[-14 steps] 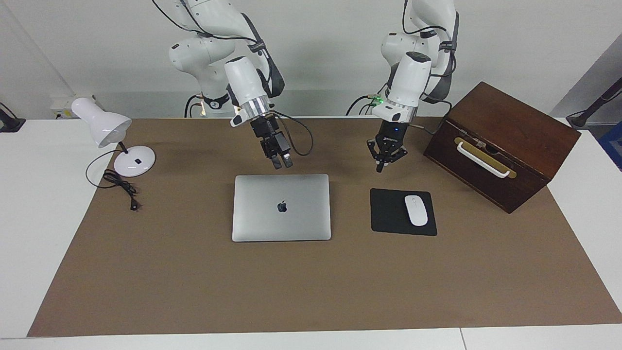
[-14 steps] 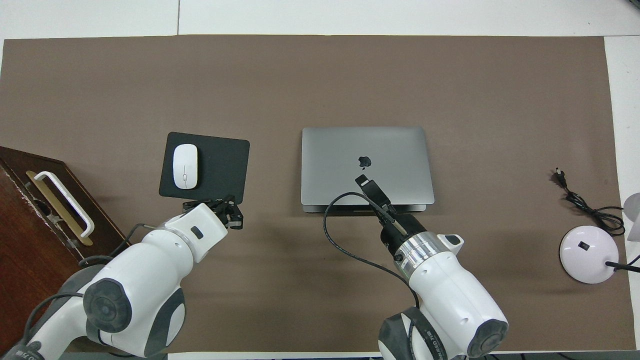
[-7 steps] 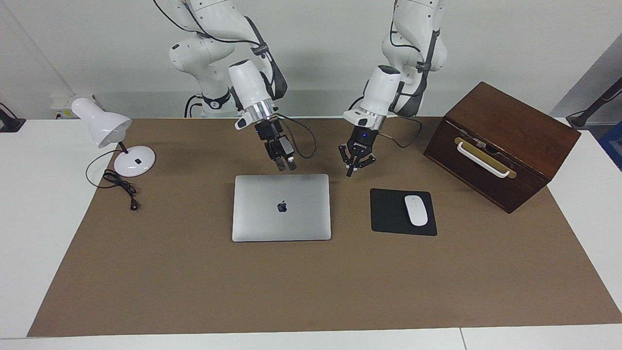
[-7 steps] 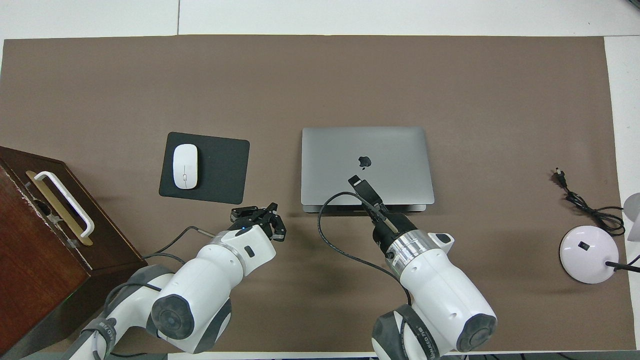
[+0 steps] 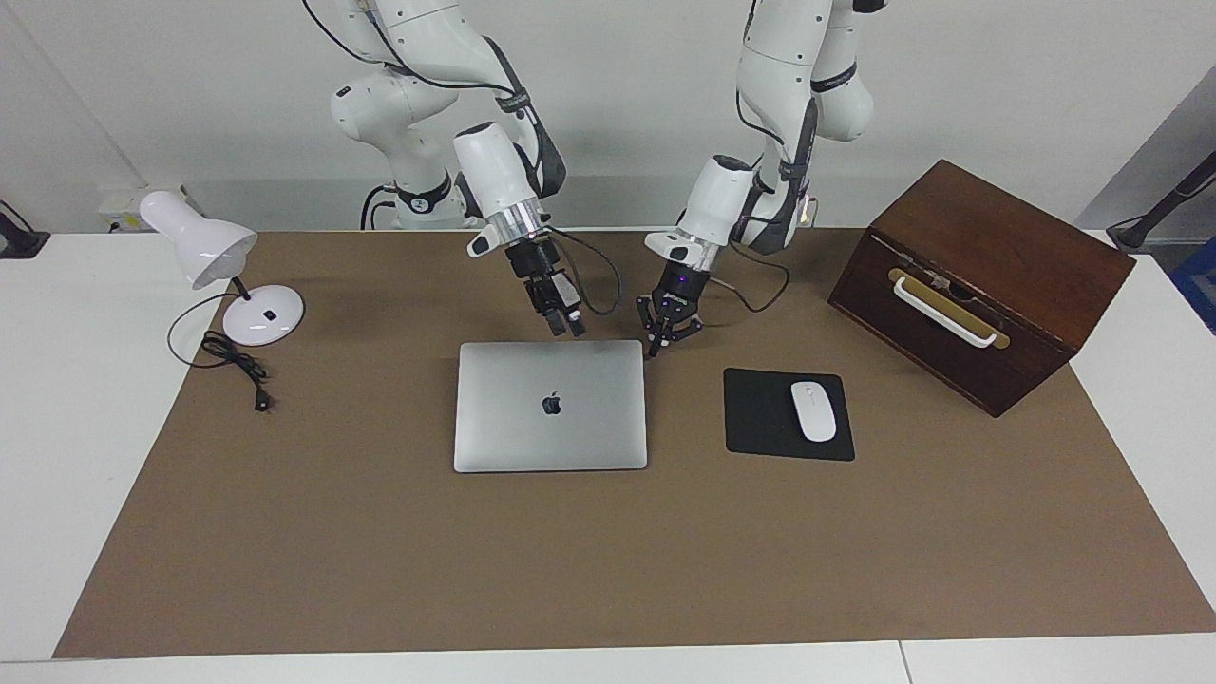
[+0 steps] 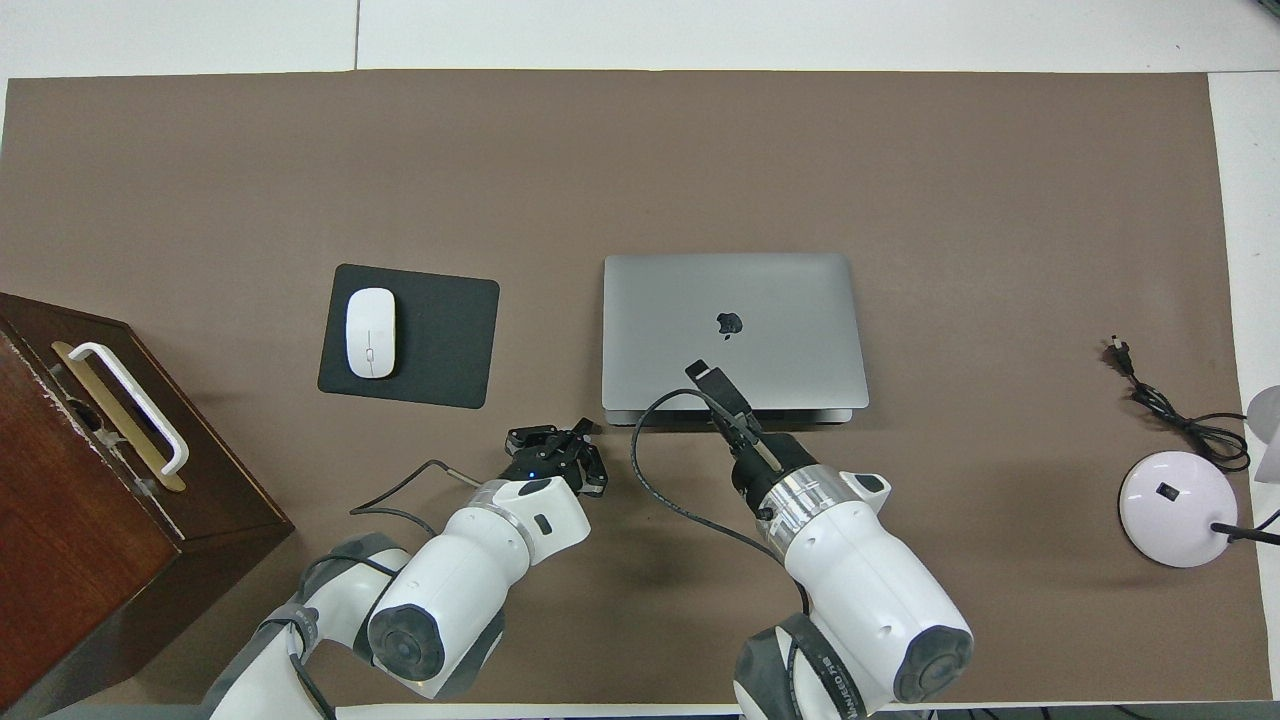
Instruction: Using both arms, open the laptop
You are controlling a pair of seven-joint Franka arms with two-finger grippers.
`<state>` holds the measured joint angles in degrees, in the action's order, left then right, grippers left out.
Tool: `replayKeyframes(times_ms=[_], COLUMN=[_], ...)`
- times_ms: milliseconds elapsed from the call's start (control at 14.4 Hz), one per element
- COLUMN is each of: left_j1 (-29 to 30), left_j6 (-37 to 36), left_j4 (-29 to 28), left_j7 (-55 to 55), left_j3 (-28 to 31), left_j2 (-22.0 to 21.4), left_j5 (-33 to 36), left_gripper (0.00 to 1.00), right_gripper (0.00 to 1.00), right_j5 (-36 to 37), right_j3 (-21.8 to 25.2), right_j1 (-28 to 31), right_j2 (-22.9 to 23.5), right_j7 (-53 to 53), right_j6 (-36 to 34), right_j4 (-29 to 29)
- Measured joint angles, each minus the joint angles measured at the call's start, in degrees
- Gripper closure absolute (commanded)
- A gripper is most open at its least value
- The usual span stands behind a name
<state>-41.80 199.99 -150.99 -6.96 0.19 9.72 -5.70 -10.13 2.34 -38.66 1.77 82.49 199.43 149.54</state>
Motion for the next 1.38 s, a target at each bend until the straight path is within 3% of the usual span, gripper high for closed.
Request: replayKeyframes(times_ms=[415, 900, 1385], left_j1=[0.08, 0.1, 0.1], left_j6=[0.06, 0.06, 0.11], left_j4=[2.79, 6.92, 8.23], left_j7=[0.0, -0.01, -0.01], left_j3=[0.67, 0.72, 0.73], left_j2=[0.32, 4.7, 5.96], left_j5=[0.0, 0.0, 0.0], left_gripper=[1.0, 1.0, 1.0], right_gripper=[0.0, 0.0, 0.0], right_j5=[0.0, 0.0, 0.0], right_j3=[0.03, 0.51, 0.64], right_j1=[-0.99, -0.37, 0.11], right_j2=[0.18, 1.29, 1.53], right_j7=[0.77, 0.24, -0.95], right_j6=[0.0, 0.0, 0.0], right_j4=[1.86, 1.81, 1.11])
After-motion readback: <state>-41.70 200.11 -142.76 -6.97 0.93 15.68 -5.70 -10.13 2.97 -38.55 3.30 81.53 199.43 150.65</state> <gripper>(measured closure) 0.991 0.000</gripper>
